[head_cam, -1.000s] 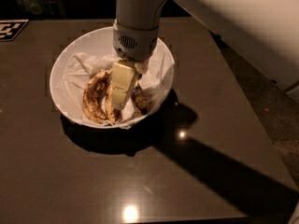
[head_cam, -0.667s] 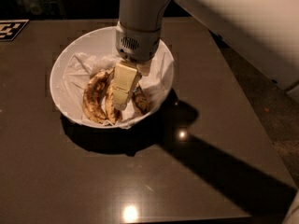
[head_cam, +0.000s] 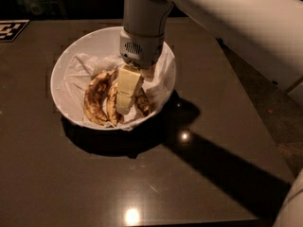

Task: Pick banana from white bowl

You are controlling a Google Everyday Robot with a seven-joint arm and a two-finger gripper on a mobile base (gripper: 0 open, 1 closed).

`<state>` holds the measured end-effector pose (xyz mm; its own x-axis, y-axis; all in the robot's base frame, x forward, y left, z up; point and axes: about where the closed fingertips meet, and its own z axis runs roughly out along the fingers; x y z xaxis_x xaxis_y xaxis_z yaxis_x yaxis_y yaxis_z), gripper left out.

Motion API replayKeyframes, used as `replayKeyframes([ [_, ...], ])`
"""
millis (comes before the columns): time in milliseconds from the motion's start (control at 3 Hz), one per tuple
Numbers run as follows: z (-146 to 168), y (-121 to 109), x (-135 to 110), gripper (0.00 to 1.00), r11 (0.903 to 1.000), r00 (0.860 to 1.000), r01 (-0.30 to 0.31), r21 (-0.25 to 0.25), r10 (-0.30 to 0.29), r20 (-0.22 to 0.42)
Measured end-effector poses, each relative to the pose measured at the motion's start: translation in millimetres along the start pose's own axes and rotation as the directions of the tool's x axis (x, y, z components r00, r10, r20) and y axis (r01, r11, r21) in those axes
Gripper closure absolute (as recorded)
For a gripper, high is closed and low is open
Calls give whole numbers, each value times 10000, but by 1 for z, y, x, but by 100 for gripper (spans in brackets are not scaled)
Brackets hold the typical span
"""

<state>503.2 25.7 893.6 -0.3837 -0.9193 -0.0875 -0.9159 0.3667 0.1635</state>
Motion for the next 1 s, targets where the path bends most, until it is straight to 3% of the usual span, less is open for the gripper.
replayKeyframes([
  [1000, 27, -6, 5, 21, 9979, 9987, -190, -619, 160, -478],
])
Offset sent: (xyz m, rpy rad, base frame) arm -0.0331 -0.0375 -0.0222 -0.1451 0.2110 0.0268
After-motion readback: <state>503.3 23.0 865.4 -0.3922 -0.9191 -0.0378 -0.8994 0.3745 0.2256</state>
